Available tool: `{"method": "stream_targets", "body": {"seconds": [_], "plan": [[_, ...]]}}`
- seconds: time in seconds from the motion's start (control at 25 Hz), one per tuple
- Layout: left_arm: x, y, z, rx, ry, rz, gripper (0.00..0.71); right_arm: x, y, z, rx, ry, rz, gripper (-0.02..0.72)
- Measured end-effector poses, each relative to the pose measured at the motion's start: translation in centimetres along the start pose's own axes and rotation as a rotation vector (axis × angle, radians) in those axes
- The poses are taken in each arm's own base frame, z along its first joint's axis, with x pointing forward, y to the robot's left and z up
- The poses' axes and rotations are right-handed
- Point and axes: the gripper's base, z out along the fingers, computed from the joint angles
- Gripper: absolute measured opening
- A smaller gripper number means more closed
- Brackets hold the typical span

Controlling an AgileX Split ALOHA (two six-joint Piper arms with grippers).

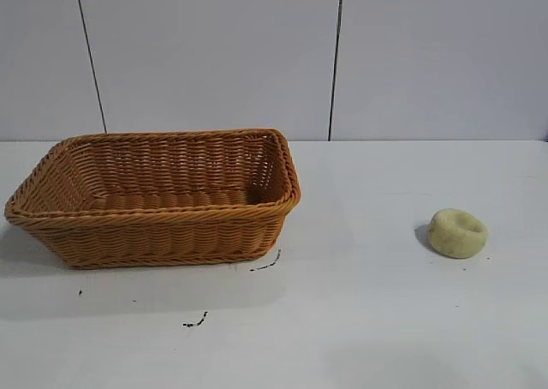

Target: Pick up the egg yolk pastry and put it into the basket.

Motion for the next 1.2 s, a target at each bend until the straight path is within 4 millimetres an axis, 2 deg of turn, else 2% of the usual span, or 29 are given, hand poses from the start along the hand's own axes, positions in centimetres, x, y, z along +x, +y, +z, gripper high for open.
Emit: {"method": "stream_targets", "body": {"seconds": [0.52, 0.64, 0.72, 0.92, 1.2], "plan": [[0.0, 0.0, 0.0, 0.000, 0.000, 0.000, 0.693, -0.1, 0.1, 0.2, -0.005, 0.019, 0.004, 0.697], [0.0, 0.0, 0.0, 0.000, 0.000, 0.000, 0.693, -1.1, 0.3, 1.3, -0.020, 0.106, 0.019, 0.697], [0.0, 0.0, 0.0, 0.000, 0.000, 0.000, 0.693, -2.5, 0.4, 2.3, -0.021, 0.179, 0.024, 0.697], [0.0, 0.0, 0.0, 0.000, 0.000, 0.000, 0.693, -6.8, 0.5, 6.1, -0.012, 0.363, 0.020, 0.697], [0.0, 0.0, 0.0, 0.000, 0.000, 0.000, 0.693, -11.0, 0.5, 16.0, -0.001, 0.640, 0.016, 0.697]]}}
